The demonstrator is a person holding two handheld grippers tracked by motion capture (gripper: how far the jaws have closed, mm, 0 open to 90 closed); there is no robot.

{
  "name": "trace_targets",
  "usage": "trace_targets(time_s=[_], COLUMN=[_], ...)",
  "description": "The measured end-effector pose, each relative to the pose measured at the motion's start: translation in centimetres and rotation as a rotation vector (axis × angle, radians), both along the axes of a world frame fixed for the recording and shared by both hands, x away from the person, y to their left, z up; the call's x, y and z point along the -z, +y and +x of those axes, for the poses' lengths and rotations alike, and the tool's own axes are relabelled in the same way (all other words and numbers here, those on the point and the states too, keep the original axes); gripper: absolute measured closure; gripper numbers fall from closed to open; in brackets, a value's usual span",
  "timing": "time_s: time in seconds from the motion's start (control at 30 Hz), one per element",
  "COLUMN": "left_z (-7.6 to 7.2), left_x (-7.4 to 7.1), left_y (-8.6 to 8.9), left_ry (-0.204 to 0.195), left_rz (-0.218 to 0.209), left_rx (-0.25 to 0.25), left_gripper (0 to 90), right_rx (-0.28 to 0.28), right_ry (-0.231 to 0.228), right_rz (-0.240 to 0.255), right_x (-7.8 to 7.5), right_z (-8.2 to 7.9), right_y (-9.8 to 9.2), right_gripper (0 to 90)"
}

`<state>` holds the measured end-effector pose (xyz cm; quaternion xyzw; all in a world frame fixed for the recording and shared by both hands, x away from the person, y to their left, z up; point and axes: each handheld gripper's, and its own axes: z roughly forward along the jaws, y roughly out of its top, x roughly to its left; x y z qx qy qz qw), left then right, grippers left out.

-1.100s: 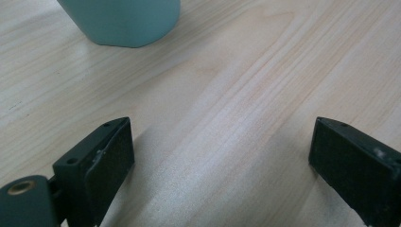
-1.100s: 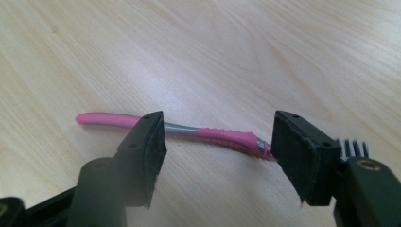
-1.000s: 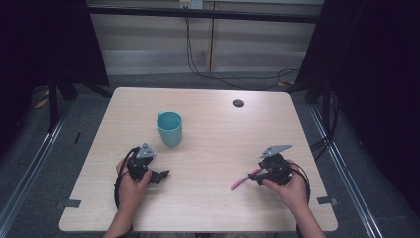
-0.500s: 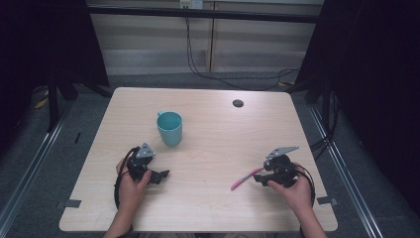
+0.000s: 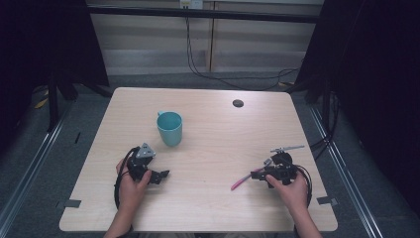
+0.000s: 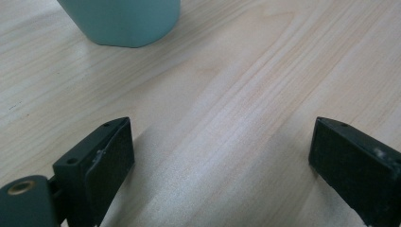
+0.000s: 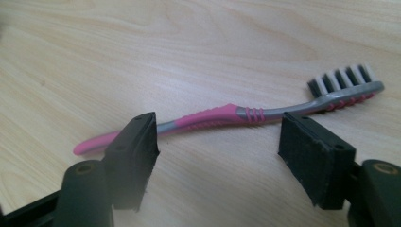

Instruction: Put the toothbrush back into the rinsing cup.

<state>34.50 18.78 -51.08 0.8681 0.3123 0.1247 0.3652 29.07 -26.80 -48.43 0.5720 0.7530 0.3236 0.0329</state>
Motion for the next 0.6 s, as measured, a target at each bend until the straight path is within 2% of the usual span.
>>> trace_targets(time_s=[0.2, 0.27, 0.47, 0.57, 0.6], left_z=[0.0, 0.0, 0.0, 0.0, 0.0], left_x=[0.0, 0.0, 0.0, 0.0, 0.0], left_y=[0.0, 0.0, 0.0, 0.0, 0.0], left_ry=[0.0, 0.0, 0.0, -0.001, 0.0], left_rz=[-0.003, -0.003, -0.003, -0.003, -0.002], left_rx=[-0.002, -0.002, -0.003, -0.003, -0.002], left_gripper=[7.3, 7.3, 7.3, 7.3, 7.3], right_rx=[0.04, 0.048, 0.066, 0.064, 0.06], right_ry=[0.003, 0.006, 0.011, 0.02, 0.021], right_rz=[0.002, -0.013, -0.105, -0.166, -0.189], right_x=[0.4, 0.3, 0.2, 0.0, 0.0], right_z=[0.6, 0.9, 1.7, 2.1, 2.1], right_y=[0.4, 0.7, 1.8, 2.6, 2.8], right_gripper=[23.5, 23.7, 24.4, 25.8, 28.8])
